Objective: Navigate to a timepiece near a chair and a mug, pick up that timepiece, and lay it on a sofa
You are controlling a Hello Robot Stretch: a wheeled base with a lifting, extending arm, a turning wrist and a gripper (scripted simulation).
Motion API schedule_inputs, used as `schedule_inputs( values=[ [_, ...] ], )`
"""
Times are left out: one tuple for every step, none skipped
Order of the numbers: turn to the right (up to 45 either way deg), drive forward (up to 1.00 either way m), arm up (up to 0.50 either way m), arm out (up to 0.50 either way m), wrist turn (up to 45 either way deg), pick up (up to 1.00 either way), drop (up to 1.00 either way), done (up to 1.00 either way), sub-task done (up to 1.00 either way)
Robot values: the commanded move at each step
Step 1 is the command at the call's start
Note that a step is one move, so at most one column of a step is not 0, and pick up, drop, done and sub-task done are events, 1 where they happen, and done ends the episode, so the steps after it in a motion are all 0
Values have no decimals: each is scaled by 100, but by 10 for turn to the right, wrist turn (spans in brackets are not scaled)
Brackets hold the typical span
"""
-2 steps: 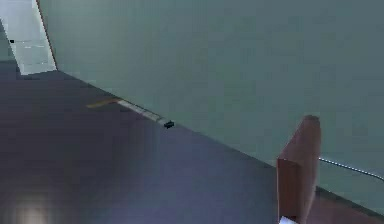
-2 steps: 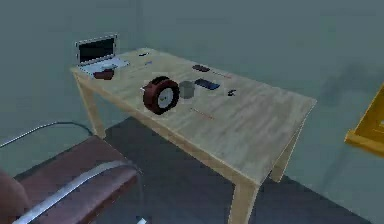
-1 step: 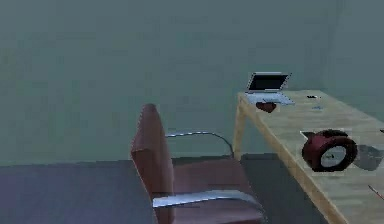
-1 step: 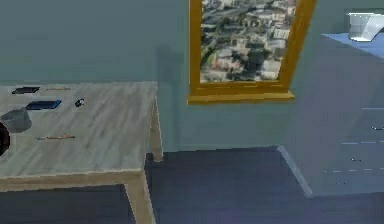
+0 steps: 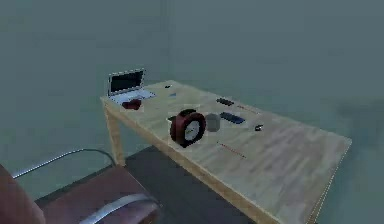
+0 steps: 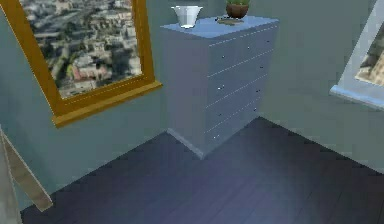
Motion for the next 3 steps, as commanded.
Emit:
schedule_inputs(
  values=[
    [0,40,0,0,0,0,0,0,0],
    [-450,0,0,0,0,0,0,0,0],
    [-390,0,0,0,0,0,0,0,0]
  ],
)
